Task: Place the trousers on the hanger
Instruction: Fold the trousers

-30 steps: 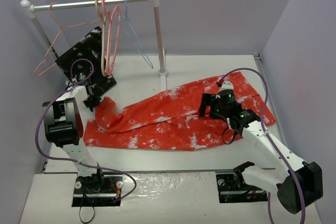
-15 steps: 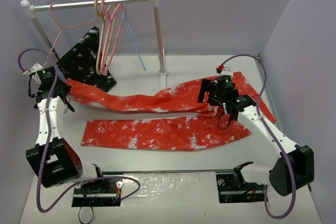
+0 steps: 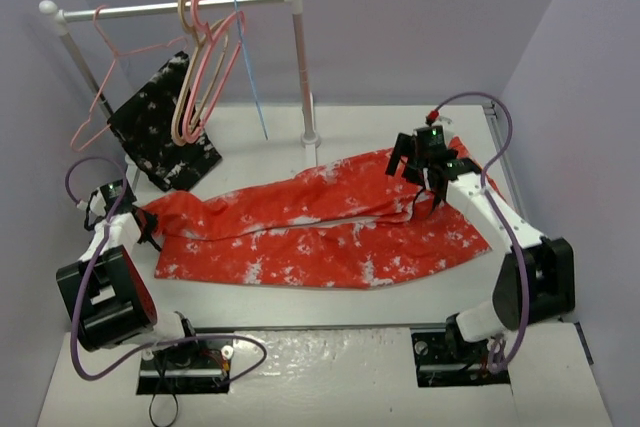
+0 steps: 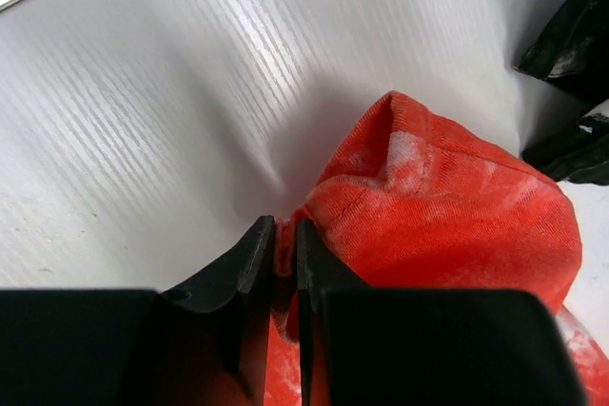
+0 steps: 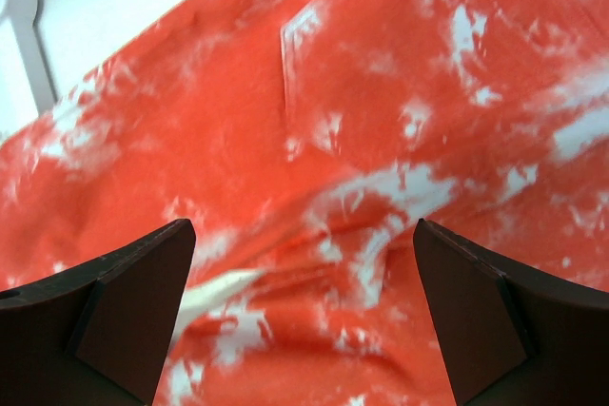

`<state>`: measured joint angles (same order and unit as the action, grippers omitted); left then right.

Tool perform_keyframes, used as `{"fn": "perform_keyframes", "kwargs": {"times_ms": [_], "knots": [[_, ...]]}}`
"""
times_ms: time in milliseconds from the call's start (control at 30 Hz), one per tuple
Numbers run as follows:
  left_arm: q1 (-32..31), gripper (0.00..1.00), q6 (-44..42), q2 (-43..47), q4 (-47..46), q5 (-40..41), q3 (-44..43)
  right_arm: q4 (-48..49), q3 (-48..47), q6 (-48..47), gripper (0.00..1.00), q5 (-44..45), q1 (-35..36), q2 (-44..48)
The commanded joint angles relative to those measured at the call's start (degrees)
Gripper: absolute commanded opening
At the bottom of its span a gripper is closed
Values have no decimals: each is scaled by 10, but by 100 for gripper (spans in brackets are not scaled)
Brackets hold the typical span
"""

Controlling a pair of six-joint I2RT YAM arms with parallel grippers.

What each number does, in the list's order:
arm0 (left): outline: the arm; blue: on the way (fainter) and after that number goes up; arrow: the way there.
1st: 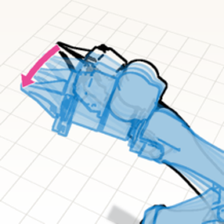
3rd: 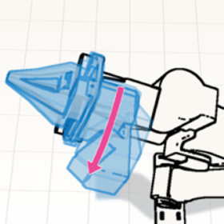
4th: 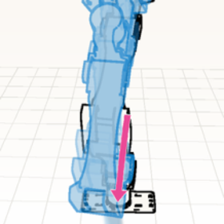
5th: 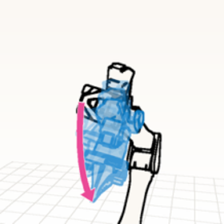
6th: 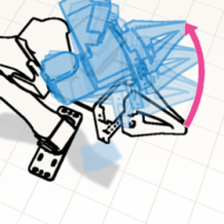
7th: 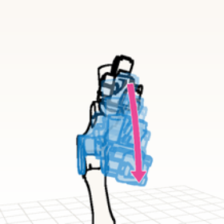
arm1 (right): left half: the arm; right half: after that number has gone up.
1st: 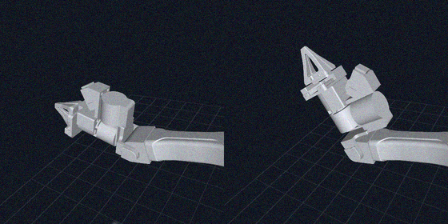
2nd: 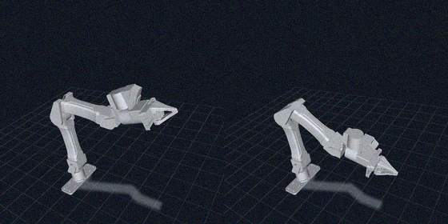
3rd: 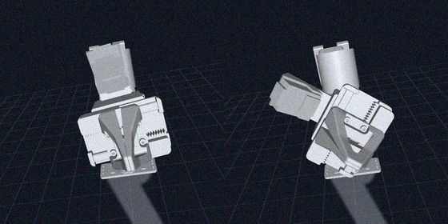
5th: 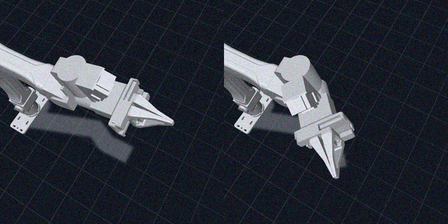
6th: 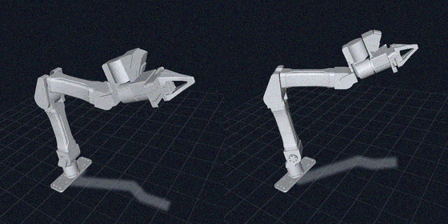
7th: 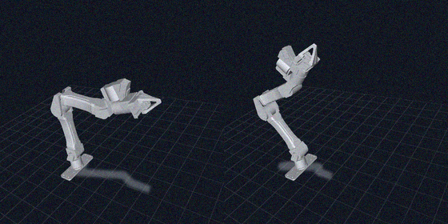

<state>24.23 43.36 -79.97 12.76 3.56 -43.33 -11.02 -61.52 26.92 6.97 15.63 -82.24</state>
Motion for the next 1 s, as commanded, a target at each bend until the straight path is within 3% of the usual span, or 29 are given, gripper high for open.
{"fn": "perform_keyframes", "kwargs": {"times_ms": [0,200,467,967], "knots": [[-1,5,13,22,-62,-25,-28,25,-79,8,96,22,-14,-82],[-1,5,3,19,-61,-36,-23,35,-194,24,96,42,-49,-229],[-1,5,4,35,-59,-53,-10,49,-272,43,96,23,-98,-370],[-2,4,24,22,-92,-108,-16,44,-296,46,97,7,-274,-464]]}}
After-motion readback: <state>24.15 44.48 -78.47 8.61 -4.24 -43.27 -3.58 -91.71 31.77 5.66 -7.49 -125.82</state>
